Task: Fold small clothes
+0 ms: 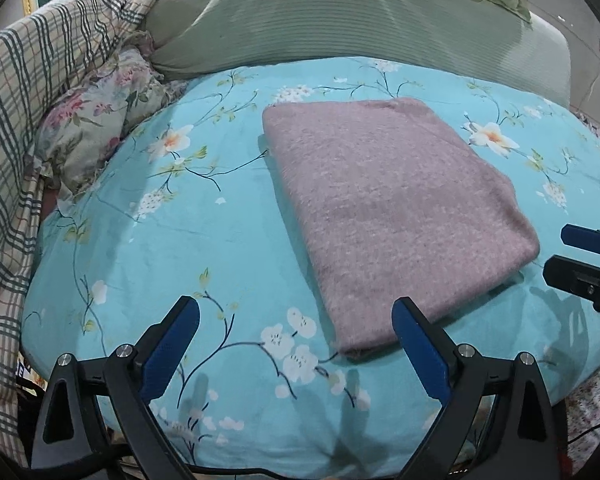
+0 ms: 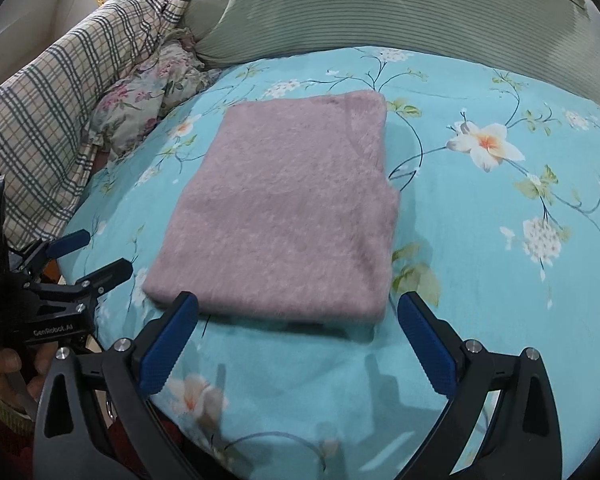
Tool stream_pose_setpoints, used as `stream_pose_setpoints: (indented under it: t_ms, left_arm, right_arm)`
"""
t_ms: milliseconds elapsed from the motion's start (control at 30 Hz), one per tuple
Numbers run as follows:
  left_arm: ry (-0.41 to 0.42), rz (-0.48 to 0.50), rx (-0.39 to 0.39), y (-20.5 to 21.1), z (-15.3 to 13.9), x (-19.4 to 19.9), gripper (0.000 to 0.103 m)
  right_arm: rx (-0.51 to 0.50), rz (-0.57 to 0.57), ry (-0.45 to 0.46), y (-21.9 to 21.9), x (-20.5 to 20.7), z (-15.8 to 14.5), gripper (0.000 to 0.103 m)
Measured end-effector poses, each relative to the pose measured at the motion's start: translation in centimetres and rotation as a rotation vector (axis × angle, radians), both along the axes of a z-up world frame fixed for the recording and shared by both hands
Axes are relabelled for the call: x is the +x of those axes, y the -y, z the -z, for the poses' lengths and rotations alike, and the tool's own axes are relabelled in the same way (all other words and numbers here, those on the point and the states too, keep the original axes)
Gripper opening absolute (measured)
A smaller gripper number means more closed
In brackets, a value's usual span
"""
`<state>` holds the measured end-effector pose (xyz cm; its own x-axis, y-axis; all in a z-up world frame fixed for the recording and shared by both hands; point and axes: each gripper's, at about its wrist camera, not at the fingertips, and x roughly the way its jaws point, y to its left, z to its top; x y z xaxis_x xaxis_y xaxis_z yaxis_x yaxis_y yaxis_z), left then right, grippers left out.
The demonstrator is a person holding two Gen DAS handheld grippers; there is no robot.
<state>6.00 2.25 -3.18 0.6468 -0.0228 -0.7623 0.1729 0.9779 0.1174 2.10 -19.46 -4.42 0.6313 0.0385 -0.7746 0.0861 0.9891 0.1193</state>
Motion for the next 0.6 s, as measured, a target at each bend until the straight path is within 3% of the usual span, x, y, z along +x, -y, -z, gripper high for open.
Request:
stream_pose_setpoints:
  t_ms: [367, 467, 500, 600]
  left_arm:
    - [-0.04, -0.021, -0.005, -0.1, 0.8, 2.8, 0.097]
    - [-0.048, -0.026, 0.006, 0.1, 1.2, 3.4, 0.097]
    - [-0.05, -0.027, 0.012, 0.3, 1.4, 3.5, 0.097]
    - [-0.059, -0.02, 0.024, 0.8, 1.9, 4.0, 0.097]
  right_arm:
    - [0.084, 0.067, 0.029, 3.5, 5.4, 0.3, 0.099]
    - [0.113, 0.097, 0.007, 4.4, 7.1, 1.4, 0.09]
    - [0.127, 0.109, -0.007, 4.6, 7.5, 1.9, 0.077]
    - [0.159, 0.131, -0.046, 5.1, 8.1, 3.0, 0.018]
